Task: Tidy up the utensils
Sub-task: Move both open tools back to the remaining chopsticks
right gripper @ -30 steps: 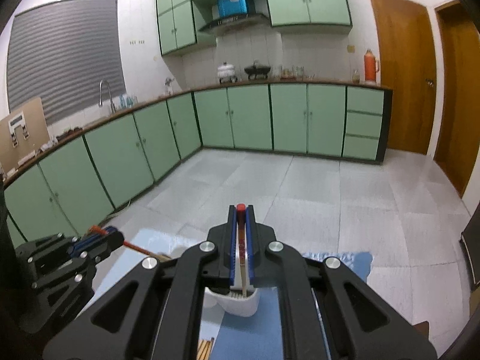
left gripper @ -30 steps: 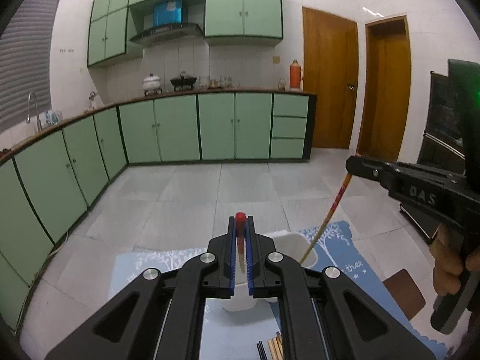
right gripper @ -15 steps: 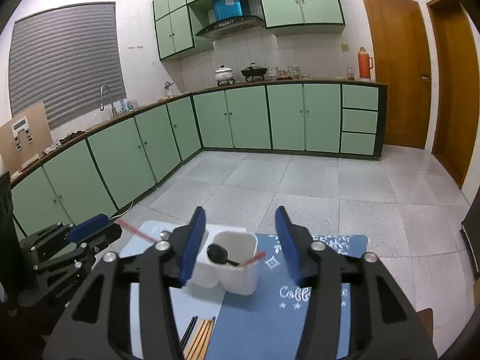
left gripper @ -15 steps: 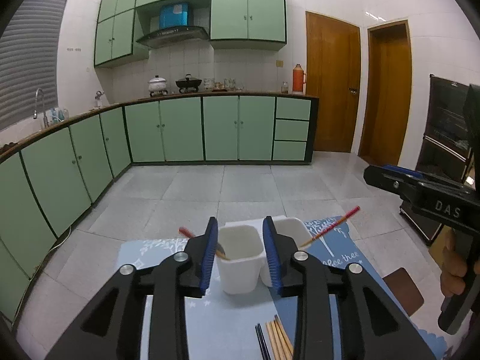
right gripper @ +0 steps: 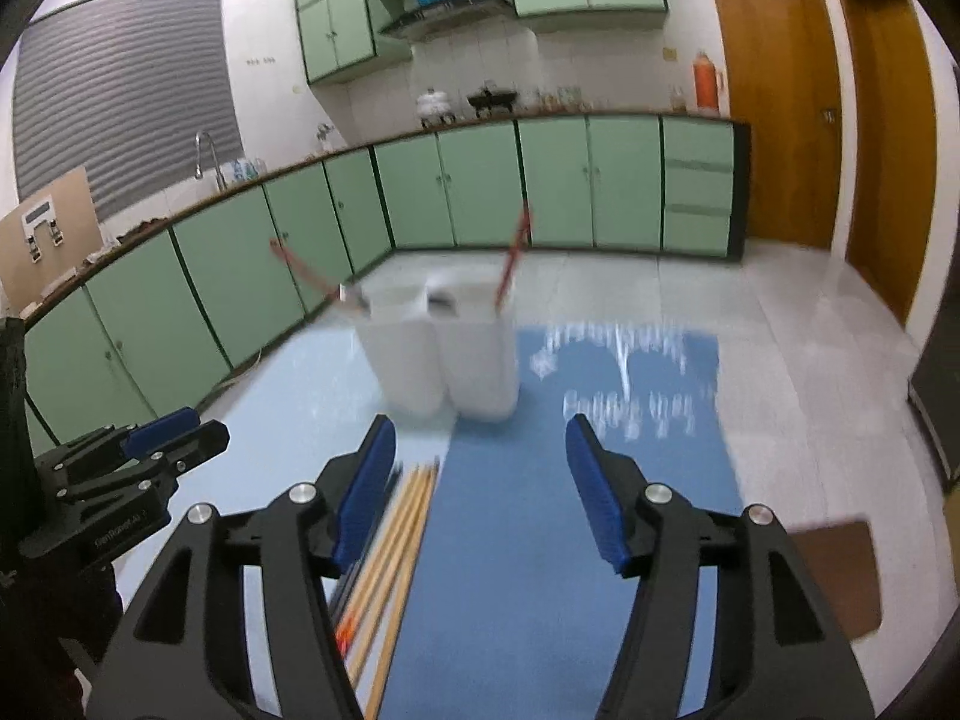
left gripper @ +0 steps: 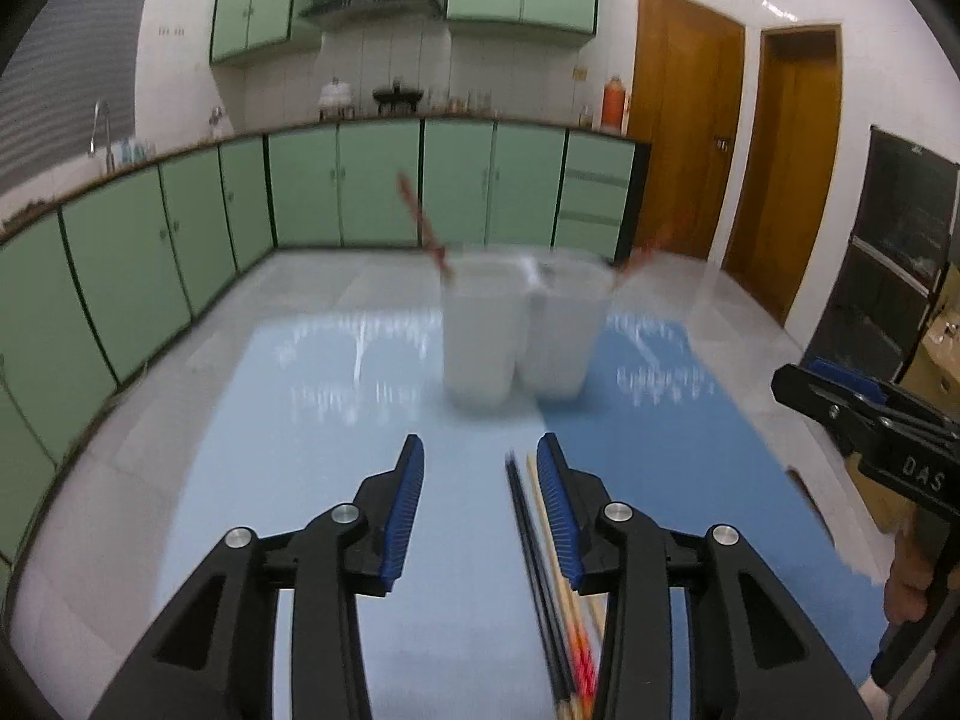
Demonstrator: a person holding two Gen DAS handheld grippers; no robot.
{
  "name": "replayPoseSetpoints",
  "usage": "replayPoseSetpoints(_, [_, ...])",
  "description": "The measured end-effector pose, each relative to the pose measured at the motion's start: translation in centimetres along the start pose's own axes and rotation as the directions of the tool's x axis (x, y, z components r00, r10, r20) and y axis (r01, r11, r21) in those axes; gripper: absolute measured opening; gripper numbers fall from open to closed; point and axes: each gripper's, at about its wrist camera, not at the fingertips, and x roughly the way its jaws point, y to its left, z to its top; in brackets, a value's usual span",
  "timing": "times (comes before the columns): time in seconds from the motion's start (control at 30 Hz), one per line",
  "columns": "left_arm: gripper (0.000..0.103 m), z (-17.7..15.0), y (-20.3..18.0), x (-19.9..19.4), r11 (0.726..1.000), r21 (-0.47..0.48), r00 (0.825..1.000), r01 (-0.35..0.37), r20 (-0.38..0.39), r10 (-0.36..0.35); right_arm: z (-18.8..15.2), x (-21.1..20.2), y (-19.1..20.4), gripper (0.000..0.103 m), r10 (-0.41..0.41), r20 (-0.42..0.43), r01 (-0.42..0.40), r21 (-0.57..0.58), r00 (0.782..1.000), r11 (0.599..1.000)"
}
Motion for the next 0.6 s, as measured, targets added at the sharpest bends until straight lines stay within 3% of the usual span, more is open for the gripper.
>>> replayPoseSetpoints(0.2, [0.040, -5.9, 0.0, 0.8, 1.000, 0.007, 0.993, 0.003, -0.122, -0.002, -5.9, 0.9, 0.8, 0.058, 0.004, -0.130, -0.002, 0.017, 0.991, 1.000])
replayPoseSetpoints(0.27, [0.046, -7.2, -0.1, 0.7, 1.000, 0.017, 0.989, -0.002, -0.145, 0.004, -7.9, 0.9, 1.2, 0.058, 0.011, -0.164, -0.009, 0.011, 0.986, 1.000])
replayPoseSetpoints(0.6, [0.048, -11.2, 0.3, 0.5, 1.000, 0.008, 0.983, -0.023, -0.183, 0.024, -13.5, 0.4, 4.7, 0.058, 0.027, -0.210, -0.044, -0.073, 0.977, 0.996])
